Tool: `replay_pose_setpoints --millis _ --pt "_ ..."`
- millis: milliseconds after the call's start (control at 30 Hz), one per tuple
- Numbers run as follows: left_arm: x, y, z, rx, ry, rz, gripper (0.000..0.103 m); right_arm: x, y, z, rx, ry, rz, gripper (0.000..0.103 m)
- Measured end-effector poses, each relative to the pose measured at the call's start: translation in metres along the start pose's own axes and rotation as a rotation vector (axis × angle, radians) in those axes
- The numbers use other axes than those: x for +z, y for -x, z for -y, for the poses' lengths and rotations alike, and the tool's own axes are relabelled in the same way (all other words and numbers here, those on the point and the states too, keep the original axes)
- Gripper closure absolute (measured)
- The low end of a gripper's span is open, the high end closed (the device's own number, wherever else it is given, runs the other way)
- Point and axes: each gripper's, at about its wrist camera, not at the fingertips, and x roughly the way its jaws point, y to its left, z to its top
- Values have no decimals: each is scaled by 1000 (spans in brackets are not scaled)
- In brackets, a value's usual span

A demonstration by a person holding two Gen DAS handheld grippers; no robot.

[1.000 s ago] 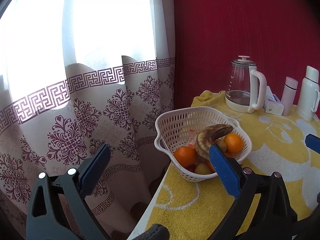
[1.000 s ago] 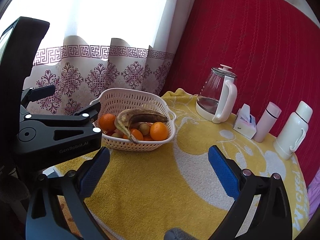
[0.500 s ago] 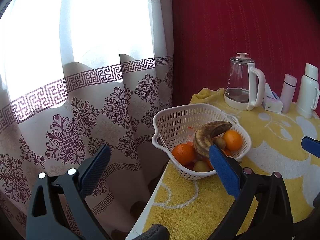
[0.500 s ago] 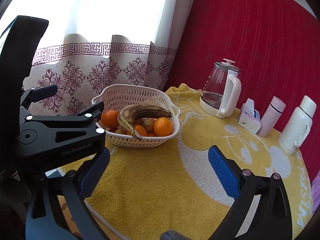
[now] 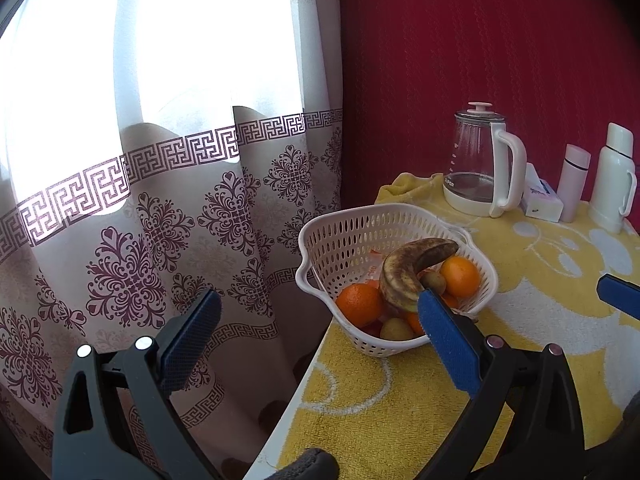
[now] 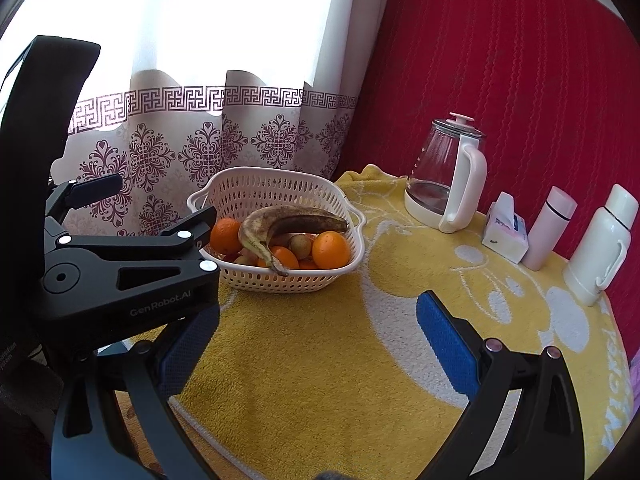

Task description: Organize fruits

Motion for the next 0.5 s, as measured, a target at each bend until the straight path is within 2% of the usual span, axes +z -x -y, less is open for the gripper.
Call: replay_pose_setpoints --millis 200,500 --pt "0 2 2 -1 -5 -1 3 -2 2 5 -41 -5 1 5" --pt "-4 12 19 -17 -41 -8 3 -17 6 27 -148 -26 -55 5"
